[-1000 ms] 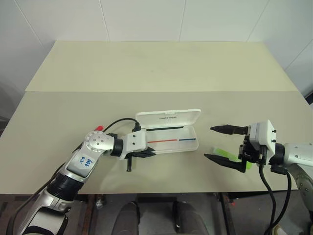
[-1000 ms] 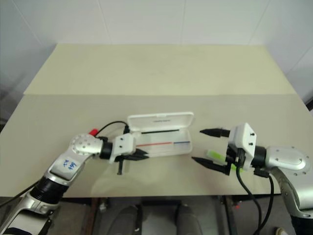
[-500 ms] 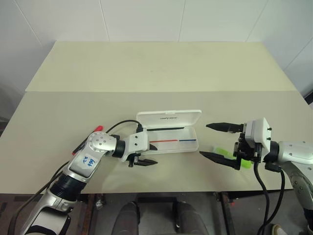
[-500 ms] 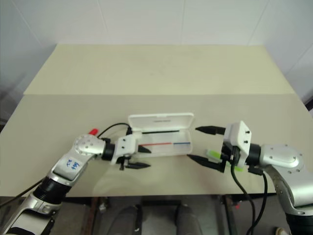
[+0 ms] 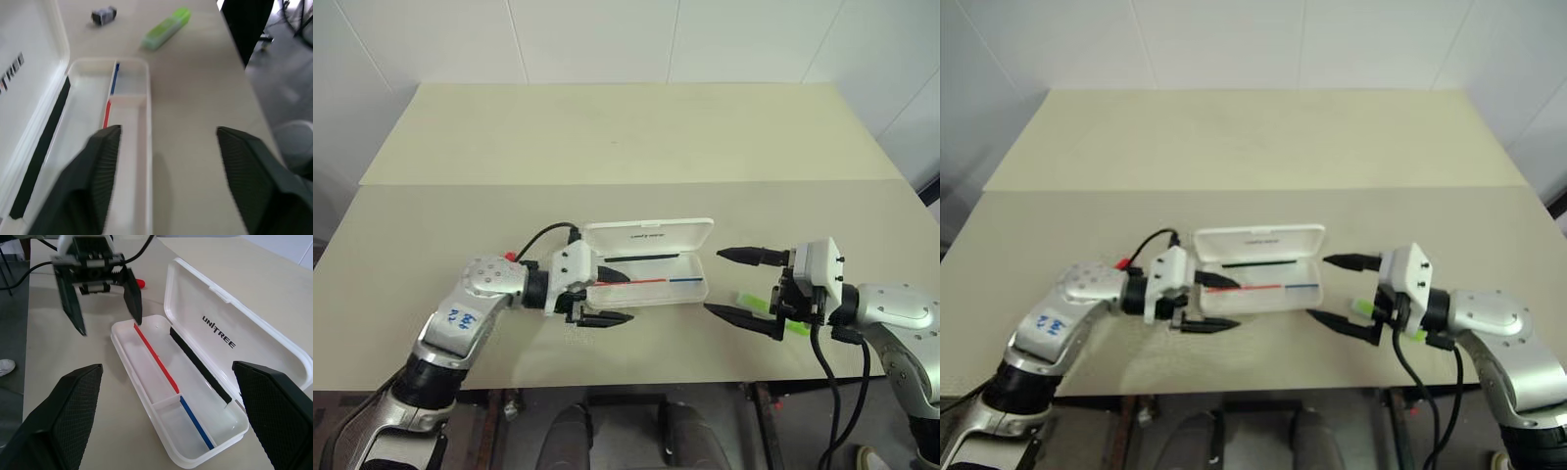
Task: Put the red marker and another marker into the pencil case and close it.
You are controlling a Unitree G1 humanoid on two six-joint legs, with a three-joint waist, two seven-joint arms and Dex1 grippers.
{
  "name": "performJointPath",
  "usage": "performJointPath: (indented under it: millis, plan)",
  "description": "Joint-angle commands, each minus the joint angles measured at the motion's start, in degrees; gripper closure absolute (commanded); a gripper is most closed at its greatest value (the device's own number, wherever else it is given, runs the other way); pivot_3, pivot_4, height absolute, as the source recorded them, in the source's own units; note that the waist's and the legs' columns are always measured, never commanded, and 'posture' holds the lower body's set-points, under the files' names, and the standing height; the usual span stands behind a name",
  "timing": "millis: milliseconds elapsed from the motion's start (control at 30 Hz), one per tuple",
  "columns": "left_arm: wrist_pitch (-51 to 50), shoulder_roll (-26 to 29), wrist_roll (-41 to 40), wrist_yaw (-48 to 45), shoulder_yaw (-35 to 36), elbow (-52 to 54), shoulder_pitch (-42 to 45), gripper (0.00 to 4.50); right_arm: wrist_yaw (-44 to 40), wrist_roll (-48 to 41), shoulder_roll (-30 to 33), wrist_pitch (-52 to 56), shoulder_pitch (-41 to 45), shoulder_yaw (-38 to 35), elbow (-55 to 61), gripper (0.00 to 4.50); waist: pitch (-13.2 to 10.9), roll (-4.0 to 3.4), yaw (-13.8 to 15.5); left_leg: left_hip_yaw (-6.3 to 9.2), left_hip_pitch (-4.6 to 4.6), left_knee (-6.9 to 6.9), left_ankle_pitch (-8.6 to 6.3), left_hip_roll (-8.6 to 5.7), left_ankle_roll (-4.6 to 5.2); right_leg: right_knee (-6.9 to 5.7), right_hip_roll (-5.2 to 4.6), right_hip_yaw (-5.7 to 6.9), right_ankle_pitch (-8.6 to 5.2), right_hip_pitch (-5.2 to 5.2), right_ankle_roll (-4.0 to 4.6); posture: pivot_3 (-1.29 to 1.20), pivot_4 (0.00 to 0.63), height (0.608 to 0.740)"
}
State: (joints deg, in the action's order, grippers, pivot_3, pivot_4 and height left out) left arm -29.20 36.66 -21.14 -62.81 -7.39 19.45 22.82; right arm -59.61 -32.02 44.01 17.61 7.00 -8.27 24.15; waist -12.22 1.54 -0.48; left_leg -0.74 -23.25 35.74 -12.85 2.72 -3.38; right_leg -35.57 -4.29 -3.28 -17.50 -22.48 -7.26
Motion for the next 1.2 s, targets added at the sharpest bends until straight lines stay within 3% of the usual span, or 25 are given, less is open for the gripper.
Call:
performJointPath:
  millis: [33, 267, 333, 533, 733, 933, 1200]
  plan:
    - [-3.77, 3.81, -7.76, -1.81, 6.45, 7.17, -3.54, 0.02, 0.11, -1.26, -0.51, -0.16, 2.26, -0.30, 0.07, 0.00, 0.00, 0.00, -0.44, 0.00, 0.01, 0.00, 0.00, 0.00, 0.00, 0.00, 0.00, -0.01, 0.00, 0.00, 0.00, 0.00, 0.150, 0.740]
    - [-10.86, 10.65, -18.42, 0.95, 21.22, 16.90, -15.62, 0.02, -0.88, -2.75, -1.27, 0.37, 6.81, 1.83, 0.09, 0.00, -0.01, 0.01, -1.40, -0.01, 0.03, -0.04, 0.00, 0.03, 0.00, 0.01, -0.02, 0.00, -0.04, 0.00, 0.08, 0.00, 0.150, 0.740]
    - [-11.80, 10.68, -19.95, 3.50, 25.81, 18.93, -19.25, 0.02, -0.72, -3.37, -1.84, 0.73, 8.57, 1.99, -0.12, 0.00, -0.01, 0.02, -1.33, -0.04, 0.04, -0.04, 0.00, 0.06, 0.00, 0.01, -0.03, -0.01, -0.31, -0.03, 0.60, 0.00, 0.150, 0.740]
    - [-5.27, 4.98, -16.32, 8.48, 39.84, 20.83, -37.04, 0.02, 0.07, -7.98, -4.43, 4.22, 15.34, 3.32, 0.70, 0.00, -0.01, 0.03, -1.57, -0.08, 0.08, -0.08, -0.01, 0.09, 0.00, 0.01, -0.07, 0.00, -0.34, -0.02, 0.67, 0.00, 0.150, 0.740]
    - [6.12, 1.74, -5.50, 14.32, 43.68, 15.77, -42.50, 0.02, -2.50, -8.21, -4.75, 4.55, 16.30, 6.09, 1.16, 0.00, 0.07, 0.17, -1.08, -0.04, 0.03, -0.10, -0.02, 0.09, -0.01, 0.17, -0.13, 0.10, -0.39, -0.03, 0.83, 0.00, 0.150, 0.740]
    - [9.29, 1.65, -0.61, 19.22, 45.94, 9.63, -43.55, 0.02, -2.65, -7.49, -4.99, 4.18, 16.31, 6.42, 0.25, 0.00, 0.19, 0.36, -1.38, -0.32, 0.03, -0.29, -0.07, 0.12, 0.03, 0.63, -0.22, -0.04, -0.25, -0.01, 1.06, 0.00, 0.150, 0.740]
    - [15.37, 1.52, 5.02, 23.16, 41.91, -0.23, -40.71, 0.02, -0.94, -7.12, -5.52, 4.70, 15.12, 6.24, 1.79, 0.00, 0.21, 0.39, -1.27, -0.36, 0.03, -0.76, -0.17, 0.20, 0.02, 0.68, -0.20, 0.02, -0.26, -0.19, 1.07, 0.00, 0.150, 0.740]
